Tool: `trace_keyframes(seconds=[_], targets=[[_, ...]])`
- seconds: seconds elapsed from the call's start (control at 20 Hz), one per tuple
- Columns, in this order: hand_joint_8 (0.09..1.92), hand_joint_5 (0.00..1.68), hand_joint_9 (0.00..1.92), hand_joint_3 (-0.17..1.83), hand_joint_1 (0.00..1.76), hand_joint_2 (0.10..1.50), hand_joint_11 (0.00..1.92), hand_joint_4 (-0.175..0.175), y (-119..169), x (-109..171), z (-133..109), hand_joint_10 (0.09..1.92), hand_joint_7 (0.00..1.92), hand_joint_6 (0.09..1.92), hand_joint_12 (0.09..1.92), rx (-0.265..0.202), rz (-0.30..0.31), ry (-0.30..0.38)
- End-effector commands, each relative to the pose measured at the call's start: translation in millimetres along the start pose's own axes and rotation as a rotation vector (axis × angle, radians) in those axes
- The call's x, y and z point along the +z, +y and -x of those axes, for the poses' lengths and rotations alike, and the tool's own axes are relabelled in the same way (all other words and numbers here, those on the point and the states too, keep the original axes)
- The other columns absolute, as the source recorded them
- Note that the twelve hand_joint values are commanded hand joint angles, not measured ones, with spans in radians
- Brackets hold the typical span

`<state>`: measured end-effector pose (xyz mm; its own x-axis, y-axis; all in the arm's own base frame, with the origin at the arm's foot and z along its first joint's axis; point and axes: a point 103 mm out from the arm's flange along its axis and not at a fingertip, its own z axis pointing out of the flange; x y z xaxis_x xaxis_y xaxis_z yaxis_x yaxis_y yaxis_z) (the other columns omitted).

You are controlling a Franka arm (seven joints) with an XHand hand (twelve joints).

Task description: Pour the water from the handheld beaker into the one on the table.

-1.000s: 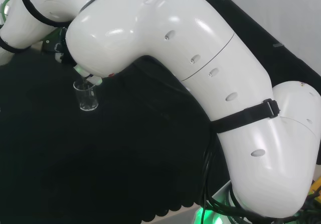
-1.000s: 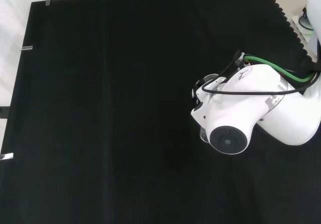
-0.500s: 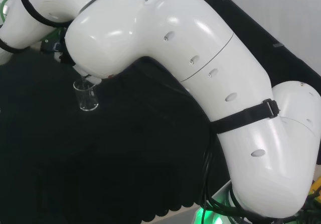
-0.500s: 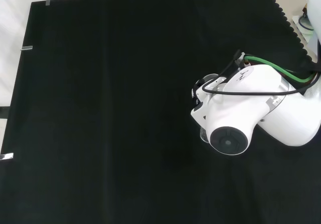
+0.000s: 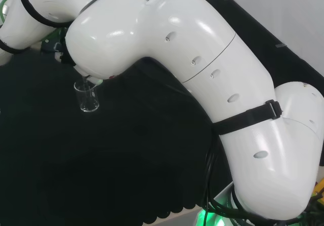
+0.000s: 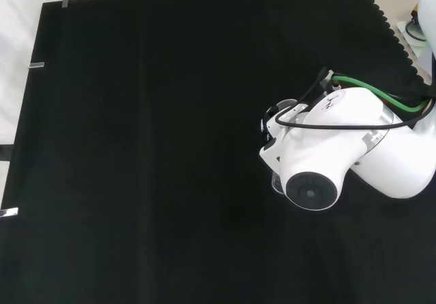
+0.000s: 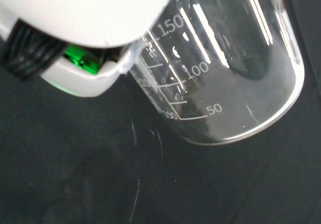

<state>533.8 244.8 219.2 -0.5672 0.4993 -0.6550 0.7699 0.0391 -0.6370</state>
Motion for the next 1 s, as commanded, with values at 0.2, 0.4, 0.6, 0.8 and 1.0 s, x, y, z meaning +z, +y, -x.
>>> trace_keyframes(seconds=[0.2, 0.4, 0.6, 0.8, 1.0], targets=[[0.54, 1.38, 1.59, 0.67, 1.44, 0.58, 1.39, -0.175, -0.6, -1.9, -0.1, 0.09, 1.38, 0.44, 0.61, 0.0, 0.015, 0.014], [0.54, 1.38, 1.59, 0.67, 1.44, 0.58, 1.39, -0.175, -1.5, -0.9, 3.3, 0.09, 1.38, 0.44, 0.61, -0.003, 0.032, 0.038], [0.54, 1.38, 1.59, 0.67, 1.44, 0.58, 1.39, -0.175, -1.4, 3.3, 5.2, 0.09, 1.38, 0.44, 0.61, -0.007, 0.051, 0.063], [0.54, 1.38, 1.59, 0.67, 1.44, 0.58, 1.4, -0.175, -2.1, 8.6, 10.2, 0.09, 1.38, 0.44, 0.61, -0.012, 0.072, 0.094], [0.54, 1.37, 1.59, 0.67, 1.44, 0.58, 1.39, -0.175, -4.7, 14.2, 20.2, 0.09, 1.37, 0.44, 0.61, -0.025, 0.104, 0.184]])
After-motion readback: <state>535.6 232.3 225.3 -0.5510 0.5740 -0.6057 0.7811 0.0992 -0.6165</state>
